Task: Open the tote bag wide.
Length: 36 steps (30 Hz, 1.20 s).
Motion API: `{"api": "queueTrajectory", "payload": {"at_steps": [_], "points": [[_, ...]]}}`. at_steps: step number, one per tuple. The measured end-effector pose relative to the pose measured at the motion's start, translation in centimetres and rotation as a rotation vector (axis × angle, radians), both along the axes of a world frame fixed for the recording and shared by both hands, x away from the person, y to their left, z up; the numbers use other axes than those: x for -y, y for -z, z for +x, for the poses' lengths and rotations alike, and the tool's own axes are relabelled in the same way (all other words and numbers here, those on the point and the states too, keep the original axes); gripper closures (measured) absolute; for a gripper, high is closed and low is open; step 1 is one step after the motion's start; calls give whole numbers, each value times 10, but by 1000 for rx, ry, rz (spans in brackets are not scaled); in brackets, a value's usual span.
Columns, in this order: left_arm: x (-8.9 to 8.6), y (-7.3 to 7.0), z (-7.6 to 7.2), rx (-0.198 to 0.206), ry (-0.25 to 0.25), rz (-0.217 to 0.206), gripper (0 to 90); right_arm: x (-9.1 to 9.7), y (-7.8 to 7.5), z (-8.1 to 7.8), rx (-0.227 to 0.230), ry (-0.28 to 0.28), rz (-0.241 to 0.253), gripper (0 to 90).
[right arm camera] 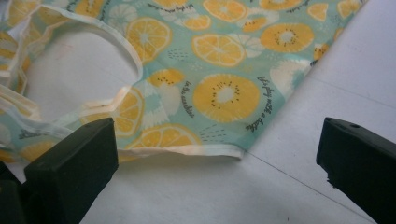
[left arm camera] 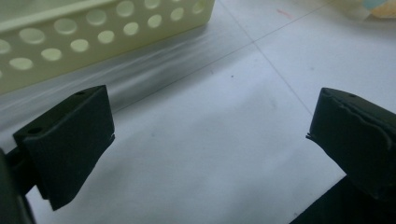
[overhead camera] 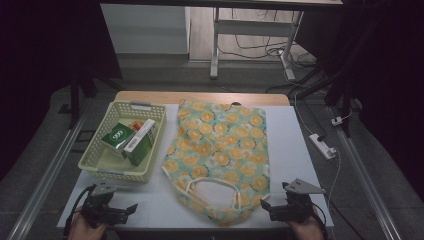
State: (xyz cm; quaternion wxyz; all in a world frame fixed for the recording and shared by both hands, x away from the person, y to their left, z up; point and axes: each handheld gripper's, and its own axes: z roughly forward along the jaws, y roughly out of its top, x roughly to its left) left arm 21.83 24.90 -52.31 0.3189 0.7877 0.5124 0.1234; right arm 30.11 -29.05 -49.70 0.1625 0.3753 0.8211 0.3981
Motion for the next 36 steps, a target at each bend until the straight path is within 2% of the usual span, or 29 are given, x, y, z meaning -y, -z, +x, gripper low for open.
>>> {"api": "queueTrajectory", "payload": {"at_steps": [4, 10, 18, 26, 30, 36], "points": [[0, 0, 0, -6, -1, -1, 0, -1, 1, 3, -32, -27, 11, 0], [-1, 0, -1, -12, 15, -25, 0, -1, 1, 3, -33, -30, 4, 0], [-1, 1, 0, -20, 19, -20, 0, 0, 1, 5, -46, -23, 20, 0], [0, 1, -1, -23, 29, -20, 0, 0, 1, 5, -48, -25, 11, 0], [-1, 1, -1, -27, 30, -32, 0, -1, 0, 4, -38, -34, 6, 0], [-1, 1, -1, -29, 35, -28, 0, -5, -1, 3, -43, -72, 11, 0]]}}
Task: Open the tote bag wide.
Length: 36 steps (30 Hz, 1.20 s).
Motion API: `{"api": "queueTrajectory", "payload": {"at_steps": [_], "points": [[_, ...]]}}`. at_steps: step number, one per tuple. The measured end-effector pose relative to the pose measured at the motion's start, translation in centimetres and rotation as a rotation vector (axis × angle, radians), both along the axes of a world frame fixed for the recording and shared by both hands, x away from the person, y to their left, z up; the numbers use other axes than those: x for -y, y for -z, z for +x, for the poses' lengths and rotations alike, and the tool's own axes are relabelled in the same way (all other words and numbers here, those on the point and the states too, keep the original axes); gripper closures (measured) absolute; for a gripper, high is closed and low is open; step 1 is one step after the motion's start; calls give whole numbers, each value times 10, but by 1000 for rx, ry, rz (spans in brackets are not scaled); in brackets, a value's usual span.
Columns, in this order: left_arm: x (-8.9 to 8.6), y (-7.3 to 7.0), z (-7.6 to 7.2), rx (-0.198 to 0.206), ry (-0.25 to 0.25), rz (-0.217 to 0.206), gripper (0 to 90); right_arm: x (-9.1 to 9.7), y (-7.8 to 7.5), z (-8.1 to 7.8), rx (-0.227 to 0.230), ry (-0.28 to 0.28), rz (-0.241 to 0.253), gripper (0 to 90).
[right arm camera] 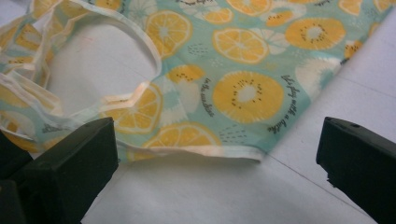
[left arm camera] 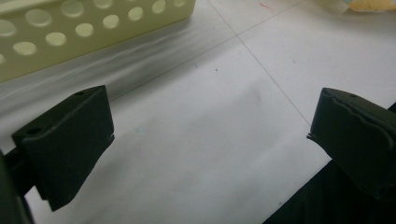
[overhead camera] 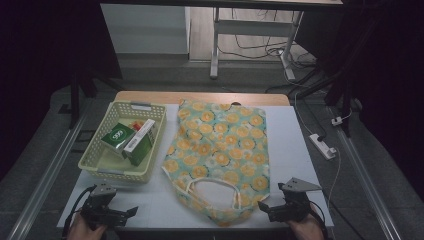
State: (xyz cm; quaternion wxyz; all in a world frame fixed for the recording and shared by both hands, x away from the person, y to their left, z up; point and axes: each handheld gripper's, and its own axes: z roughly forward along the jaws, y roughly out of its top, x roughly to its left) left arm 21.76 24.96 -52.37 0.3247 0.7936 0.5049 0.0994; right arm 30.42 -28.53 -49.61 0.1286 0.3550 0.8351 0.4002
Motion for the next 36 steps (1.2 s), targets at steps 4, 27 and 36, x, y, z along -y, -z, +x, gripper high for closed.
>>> {"api": "queueTrajectory", "payload": {"at_steps": [4, 27, 36], "points": [[0, 0, 0, -1, 2, -3, 0, -2, -2, -1, 8, -15, 4, 0], [-1, 0, 1, -9, 19, -11, 0, -39, -13, -12, -19, -148, -27, 0], [-1, 1, 2, -14, 18, -13, 0, -61, -13, -15, -51, -208, -27, 0]]}}
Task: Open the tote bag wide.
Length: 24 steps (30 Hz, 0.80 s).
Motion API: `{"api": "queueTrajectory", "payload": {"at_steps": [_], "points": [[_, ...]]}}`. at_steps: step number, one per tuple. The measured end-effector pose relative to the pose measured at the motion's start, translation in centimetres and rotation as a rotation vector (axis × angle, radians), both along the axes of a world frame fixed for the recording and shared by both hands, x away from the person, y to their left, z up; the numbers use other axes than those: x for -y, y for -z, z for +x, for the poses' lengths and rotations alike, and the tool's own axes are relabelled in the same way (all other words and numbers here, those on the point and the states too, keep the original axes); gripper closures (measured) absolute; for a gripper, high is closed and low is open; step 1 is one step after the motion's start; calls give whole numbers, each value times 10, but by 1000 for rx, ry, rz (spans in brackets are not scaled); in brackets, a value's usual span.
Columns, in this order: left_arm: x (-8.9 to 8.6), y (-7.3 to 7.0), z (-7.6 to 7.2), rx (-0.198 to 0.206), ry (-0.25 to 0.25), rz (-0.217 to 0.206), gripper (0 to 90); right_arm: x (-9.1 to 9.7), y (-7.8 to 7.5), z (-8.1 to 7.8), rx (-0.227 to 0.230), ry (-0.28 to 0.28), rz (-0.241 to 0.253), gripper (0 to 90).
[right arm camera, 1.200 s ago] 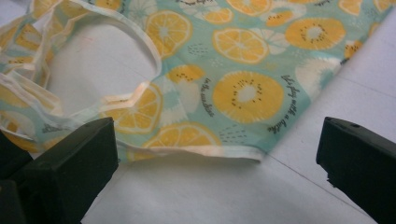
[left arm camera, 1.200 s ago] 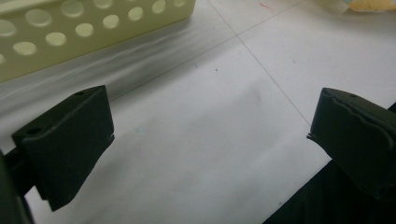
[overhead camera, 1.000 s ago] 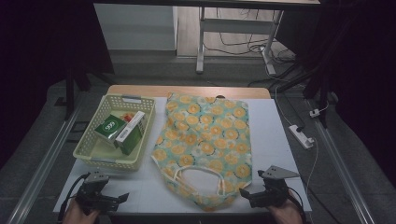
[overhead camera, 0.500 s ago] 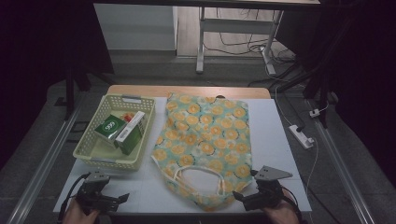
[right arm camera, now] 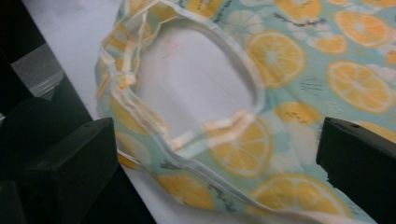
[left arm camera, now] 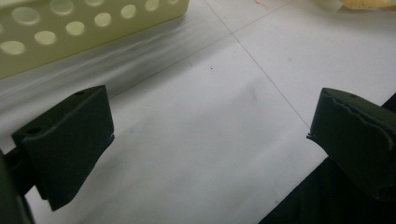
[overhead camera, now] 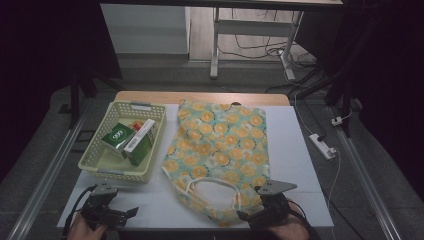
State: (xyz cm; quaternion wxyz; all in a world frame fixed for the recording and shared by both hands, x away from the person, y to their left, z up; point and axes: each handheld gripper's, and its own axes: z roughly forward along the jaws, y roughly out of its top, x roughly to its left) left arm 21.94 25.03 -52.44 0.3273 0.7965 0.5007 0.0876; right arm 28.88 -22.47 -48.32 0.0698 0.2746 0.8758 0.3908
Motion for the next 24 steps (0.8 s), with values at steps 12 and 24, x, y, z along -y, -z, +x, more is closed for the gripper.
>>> {"api": "queueTrajectory", "payload": {"at_steps": [12, 24], "points": [[0, 0, 0, -3, 4, 3, 0, -32, 6, -5, -16, -85, -27, 0], [1, 0, 1, -4, 7, 6, 0, -65, 14, -7, -25, -168, -56, 18]]}}
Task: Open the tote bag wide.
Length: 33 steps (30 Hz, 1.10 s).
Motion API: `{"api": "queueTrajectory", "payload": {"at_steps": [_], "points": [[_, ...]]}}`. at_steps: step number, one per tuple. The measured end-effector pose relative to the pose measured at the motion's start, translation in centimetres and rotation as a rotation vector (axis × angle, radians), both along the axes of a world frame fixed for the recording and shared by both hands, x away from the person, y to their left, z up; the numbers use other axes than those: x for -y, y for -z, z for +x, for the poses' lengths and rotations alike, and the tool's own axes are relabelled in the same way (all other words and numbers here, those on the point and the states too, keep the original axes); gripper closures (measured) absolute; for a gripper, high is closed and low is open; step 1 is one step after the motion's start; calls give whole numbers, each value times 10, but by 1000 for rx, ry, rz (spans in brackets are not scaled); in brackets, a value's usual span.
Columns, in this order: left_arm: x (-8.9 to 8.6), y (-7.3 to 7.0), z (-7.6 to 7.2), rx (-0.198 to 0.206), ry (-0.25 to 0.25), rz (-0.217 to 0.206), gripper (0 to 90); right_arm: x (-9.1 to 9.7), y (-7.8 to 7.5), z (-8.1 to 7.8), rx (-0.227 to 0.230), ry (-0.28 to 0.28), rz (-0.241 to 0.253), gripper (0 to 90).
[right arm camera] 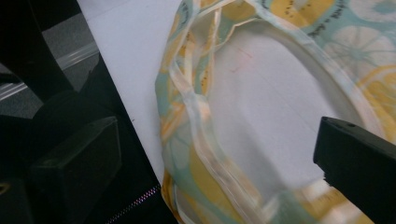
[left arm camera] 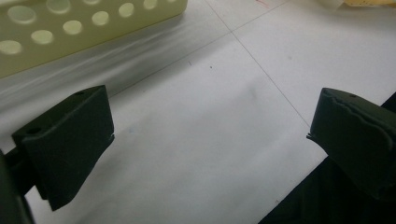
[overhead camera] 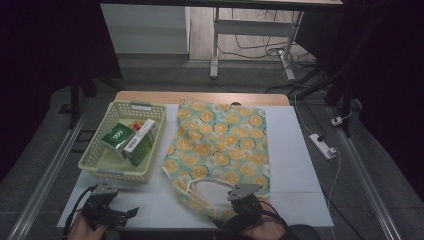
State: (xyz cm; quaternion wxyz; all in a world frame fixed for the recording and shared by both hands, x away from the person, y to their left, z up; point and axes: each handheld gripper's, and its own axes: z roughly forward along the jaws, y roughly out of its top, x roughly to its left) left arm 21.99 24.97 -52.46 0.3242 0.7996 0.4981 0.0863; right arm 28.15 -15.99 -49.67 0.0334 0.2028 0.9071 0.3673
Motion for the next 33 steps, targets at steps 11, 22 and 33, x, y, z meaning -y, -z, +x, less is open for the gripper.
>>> {"api": "queueTrajectory", "payload": {"at_steps": [11, 22, 33], "points": [[1, 0, 0, -1, 1, 4, 0, -14, 5, -4, 7, -54, -60, 289], [1, 0, 0, -4, -1, 10, 0, -15, -1, -2, 8, -103, -53, 714], [0, 0, 1, -8, -3, 9, 0, -7, -15, 7, 11, -100, 6, 890]]}}
